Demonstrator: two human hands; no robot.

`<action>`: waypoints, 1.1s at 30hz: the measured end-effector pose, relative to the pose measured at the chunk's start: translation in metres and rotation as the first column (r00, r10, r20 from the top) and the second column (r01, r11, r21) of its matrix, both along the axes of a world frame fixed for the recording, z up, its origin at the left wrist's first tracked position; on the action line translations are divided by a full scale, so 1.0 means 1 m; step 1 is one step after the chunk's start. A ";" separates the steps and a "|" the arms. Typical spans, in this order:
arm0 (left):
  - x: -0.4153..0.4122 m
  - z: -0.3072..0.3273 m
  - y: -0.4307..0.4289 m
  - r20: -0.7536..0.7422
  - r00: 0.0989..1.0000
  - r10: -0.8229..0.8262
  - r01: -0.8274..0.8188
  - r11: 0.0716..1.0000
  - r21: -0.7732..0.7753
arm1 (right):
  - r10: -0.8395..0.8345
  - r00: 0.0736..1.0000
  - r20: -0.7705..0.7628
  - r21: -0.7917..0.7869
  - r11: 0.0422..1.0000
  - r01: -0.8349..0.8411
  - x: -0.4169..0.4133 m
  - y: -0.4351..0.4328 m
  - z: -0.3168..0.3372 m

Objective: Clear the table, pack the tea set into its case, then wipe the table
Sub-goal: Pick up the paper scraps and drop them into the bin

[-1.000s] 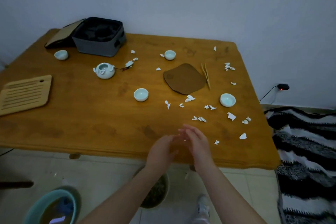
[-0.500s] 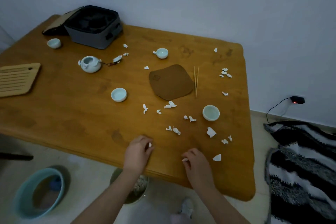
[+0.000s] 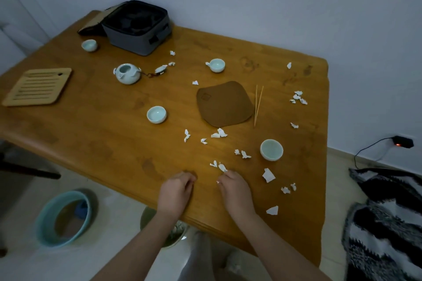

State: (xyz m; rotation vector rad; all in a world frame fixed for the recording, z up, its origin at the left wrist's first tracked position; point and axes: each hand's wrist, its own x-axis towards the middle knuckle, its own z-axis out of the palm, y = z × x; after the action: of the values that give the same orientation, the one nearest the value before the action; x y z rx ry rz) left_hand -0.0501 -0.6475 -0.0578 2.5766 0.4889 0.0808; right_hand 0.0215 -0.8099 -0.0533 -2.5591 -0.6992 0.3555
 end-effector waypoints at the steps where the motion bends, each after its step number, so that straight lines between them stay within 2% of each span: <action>1: 0.001 -0.001 -0.001 0.004 1.000 0.015 -0.015 1.000 -0.022 | -0.009 1.000 0.005 0.005 1.000 0.009 0.007 0.005 0.000; 4: 0.008 -0.003 -0.002 0.026 0.998 0.055 -0.052 0.994 -0.091 | -0.047 0.997 0.063 0.004 0.999 0.047 0.025 0.016 0.004; 8: 0.031 -0.004 0.000 0.036 0.991 0.126 -0.116 0.974 -0.196 | -0.097 0.989 0.111 -0.072 0.992 0.105 0.040 0.016 0.007; 12: 0.059 -0.001 0.011 0.038 0.983 0.178 -0.161 0.948 -0.273 | -0.104 0.991 0.088 -0.170 0.978 0.118 0.048 0.018 0.003; 16: 0.081 0.001 0.029 0.077 0.988 0.131 -0.102 0.947 -0.303 | -0.150 0.988 0.035 -0.194 0.969 0.154 0.050 0.022 -0.001; 18: 0.085 0.004 0.036 0.091 0.992 0.090 -0.061 0.958 -0.280 | -0.147 0.989 -0.003 -0.227 0.963 0.143 0.049 0.025 -0.005; 21: 0.086 0.004 0.049 0.120 0.992 0.026 -0.011 0.992 -0.125 | -0.133 0.991 -0.024 -0.199 0.972 0.126 0.048 0.033 -0.014; 23: 0.085 0.002 0.057 0.061 0.998 -0.006 0.009 0.999 -0.051 | -0.120 0.993 0.016 -0.165 0.979 0.121 0.052 0.039 -0.018; 26: 0.086 0.002 0.065 -0.054 0.998 -0.023 0.022 0.999 -0.032 | -0.046 0.997 0.063 -0.199 0.978 0.058 0.065 0.046 -0.025; 28: 0.089 0.000 0.067 -0.075 0.996 -0.037 0.033 0.998 -0.044 | 0.014 0.992 0.128 -0.222 0.975 0.015 0.076 0.051 -0.030; 33: 0.098 -0.005 0.069 0.028 0.994 -0.103 0.105 0.991 -0.079 | 0.198 0.968 0.153 -0.231 0.960 -0.160 0.096 0.060 -0.038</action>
State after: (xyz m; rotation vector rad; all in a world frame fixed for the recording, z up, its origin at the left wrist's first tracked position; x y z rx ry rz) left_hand 0.0477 -0.5788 -0.0624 2.5138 0.3411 0.0546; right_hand 0.1176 -0.7497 -0.0911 -2.7650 -1.0134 0.2813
